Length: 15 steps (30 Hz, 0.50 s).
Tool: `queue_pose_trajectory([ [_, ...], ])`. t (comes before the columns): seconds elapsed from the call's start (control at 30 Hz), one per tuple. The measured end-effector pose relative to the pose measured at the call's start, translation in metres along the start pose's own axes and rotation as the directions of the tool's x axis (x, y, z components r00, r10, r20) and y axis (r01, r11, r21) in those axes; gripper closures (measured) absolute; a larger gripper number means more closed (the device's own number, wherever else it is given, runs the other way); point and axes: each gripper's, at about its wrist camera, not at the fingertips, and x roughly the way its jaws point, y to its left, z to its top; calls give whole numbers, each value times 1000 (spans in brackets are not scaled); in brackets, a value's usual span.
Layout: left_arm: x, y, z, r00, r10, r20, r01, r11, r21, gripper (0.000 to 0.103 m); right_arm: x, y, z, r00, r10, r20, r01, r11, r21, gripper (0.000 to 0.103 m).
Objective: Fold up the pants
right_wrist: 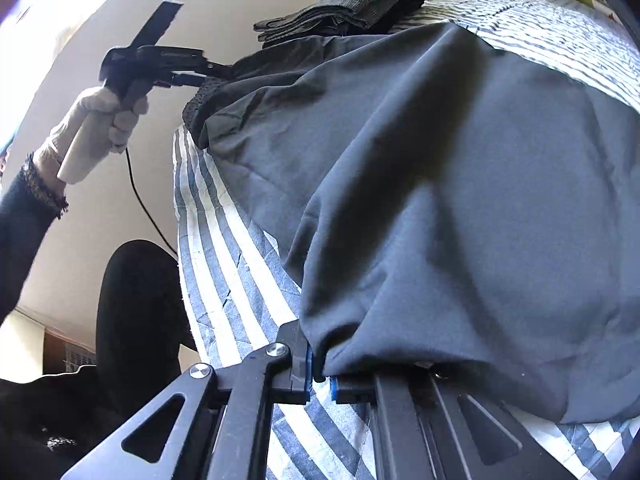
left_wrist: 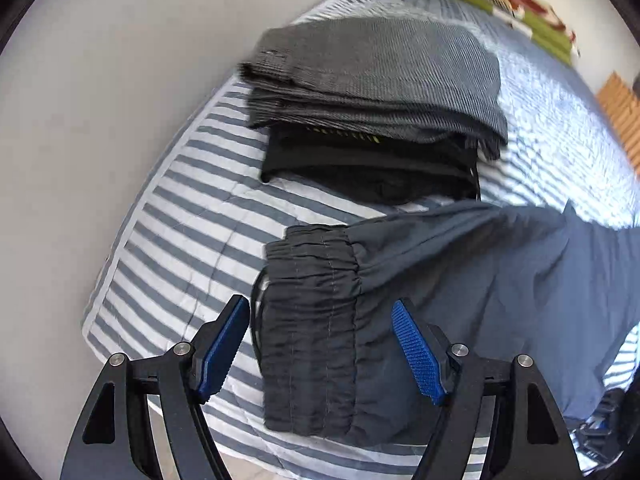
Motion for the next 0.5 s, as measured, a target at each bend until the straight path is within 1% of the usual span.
queue_pose_trajectory([
  [0.03,0,1,1,1000,-12,11,12,1000,-1,26,-1,-1,0,1000,1,0,-1,1000,0,98],
  [0.07,-1,0,-2,999,-33,16,33,999,15,36,-2,0,-2,1000,0,0,0,1000,-3,98],
  [0.1,1,-5,-4,1000,-28,9,28,999,39,72,-2,1,-1,1000,-3,0,3,1000,-6,98],
  [0.13,3,-8,-3,1000,-3,2,3,999,54,81,-1,2,0,1000,-4,0,4,1000,-7,98],
  [0.17,4,-12,-2,1000,9,0,-9,997,74,81,1,3,1,1000,-5,0,5,1000,-8,98],
  [0.23,-1,-17,4,1000,6,11,-7,997,80,87,1,4,1,1000,-9,-1,9,1000,-8,98],
  [0.27,-6,-19,12,1000,7,25,-9,996,87,96,-1,4,0,1000,-10,0,10,1000,-11,98],
  [0.33,-12,-20,25,998,34,48,-38,995,91,96,-3,5,-2,1000,-7,-1,7,1000,-18,98],
  [0.37,-10,-20,34,998,50,45,-54,994,95,96,-4,6,-4,1000,-5,0,5,1000,-24,98],
  [0.4,-6,-19,38,997,72,34,-74,993,93,96,-2,9,-3,1000,-3,0,3,1000,-30,98],
  [0.43,4,-15,42,993,118,12,-119,989,89,96,-1,10,-4,1000,0,-2,0,999,-38,98],
  [0.47,17,-8,43,985,169,-17,-168,983,69,94,-2,13,-5,1000,4,-5,-5,999,-49,98],
  [0.5,25,-4,43,982,186,-38,-184,981,54,93,-2,15,-6,1000,-2,-8,2,998,-60,98],
])
